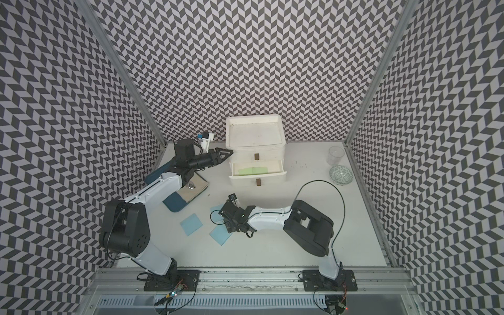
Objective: Please put the sticky notes in the drawer by color
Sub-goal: Pick up the sticky notes from the center of the board.
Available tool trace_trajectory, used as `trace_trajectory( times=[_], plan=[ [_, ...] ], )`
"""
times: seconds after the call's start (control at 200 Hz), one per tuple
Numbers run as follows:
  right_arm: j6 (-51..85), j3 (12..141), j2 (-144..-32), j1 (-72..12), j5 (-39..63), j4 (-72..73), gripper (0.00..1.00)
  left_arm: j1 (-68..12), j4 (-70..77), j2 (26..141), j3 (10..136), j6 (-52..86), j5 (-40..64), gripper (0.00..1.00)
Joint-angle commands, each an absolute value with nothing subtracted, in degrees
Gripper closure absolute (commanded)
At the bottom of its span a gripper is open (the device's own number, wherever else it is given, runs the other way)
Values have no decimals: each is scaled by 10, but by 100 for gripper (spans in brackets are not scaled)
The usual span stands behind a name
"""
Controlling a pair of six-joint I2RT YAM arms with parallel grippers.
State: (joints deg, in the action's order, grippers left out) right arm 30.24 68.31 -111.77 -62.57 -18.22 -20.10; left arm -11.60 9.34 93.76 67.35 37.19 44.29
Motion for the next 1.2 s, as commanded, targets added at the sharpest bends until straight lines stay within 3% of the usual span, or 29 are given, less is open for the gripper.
trace_trajectory(
  times=[0.0,0.085,0.21,0.546,0.856,0.986,1.197],
  plan=[
    [311,654,-1112,-627,-207,-206,12,-113,124,928,672,370,447,40],
    [311,635,-1093,-626,-211,-200,22,-113,124,928,672,371,446,40],
    [311,616,-1067,-626,-208,-195,26,-114,122,929,671,371,445,40],
    [271,592,-897,-613,-205,-165,28,-127,142,924,664,375,452,40],
    [214,523,-674,-513,-163,-53,30,-171,218,917,644,391,489,41],
    [199,523,-643,-458,-142,-58,30,-208,244,920,647,386,517,41],
    [180,531,-641,-436,-140,-72,30,-263,299,925,654,393,573,41]
  ],
)
